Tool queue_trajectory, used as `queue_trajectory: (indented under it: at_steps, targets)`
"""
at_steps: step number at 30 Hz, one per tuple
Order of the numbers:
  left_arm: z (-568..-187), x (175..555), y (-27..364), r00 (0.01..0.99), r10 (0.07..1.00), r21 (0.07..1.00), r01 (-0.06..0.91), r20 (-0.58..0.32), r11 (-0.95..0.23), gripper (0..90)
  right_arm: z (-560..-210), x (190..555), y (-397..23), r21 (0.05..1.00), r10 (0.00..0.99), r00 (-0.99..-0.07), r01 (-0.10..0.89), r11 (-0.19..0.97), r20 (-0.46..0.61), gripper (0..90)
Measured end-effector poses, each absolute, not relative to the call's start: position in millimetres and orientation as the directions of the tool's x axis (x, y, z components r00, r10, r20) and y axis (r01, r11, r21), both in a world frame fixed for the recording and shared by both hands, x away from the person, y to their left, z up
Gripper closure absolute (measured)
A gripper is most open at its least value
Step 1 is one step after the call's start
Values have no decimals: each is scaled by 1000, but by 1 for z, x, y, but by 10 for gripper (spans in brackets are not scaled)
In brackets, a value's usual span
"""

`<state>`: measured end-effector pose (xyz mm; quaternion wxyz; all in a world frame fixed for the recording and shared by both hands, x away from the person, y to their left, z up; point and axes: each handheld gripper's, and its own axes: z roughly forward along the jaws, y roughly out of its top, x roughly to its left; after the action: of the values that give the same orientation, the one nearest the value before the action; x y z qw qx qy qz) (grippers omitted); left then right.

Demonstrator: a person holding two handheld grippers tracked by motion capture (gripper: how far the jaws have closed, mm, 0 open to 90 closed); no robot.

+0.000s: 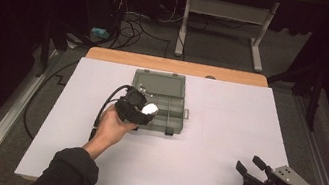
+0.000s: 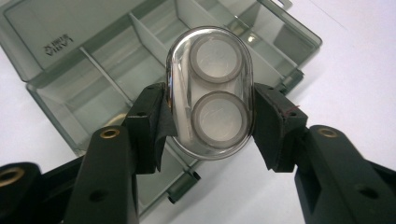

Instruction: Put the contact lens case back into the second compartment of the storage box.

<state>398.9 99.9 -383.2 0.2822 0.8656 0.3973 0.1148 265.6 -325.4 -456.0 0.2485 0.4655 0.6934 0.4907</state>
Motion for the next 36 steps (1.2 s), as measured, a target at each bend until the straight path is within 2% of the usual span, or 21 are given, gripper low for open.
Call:
queue_trajectory:
  at_steps: [11,36]
  targets:
    - [-380,425,108,604,795,599,658,-57,-457,489,-456,266,-325,910,888,-446,406,89,112,324]
    - [-406,466,98,530,848,528,721,-3,-449,488,-456,266,-326,911,881,-457,404,83,122,322]
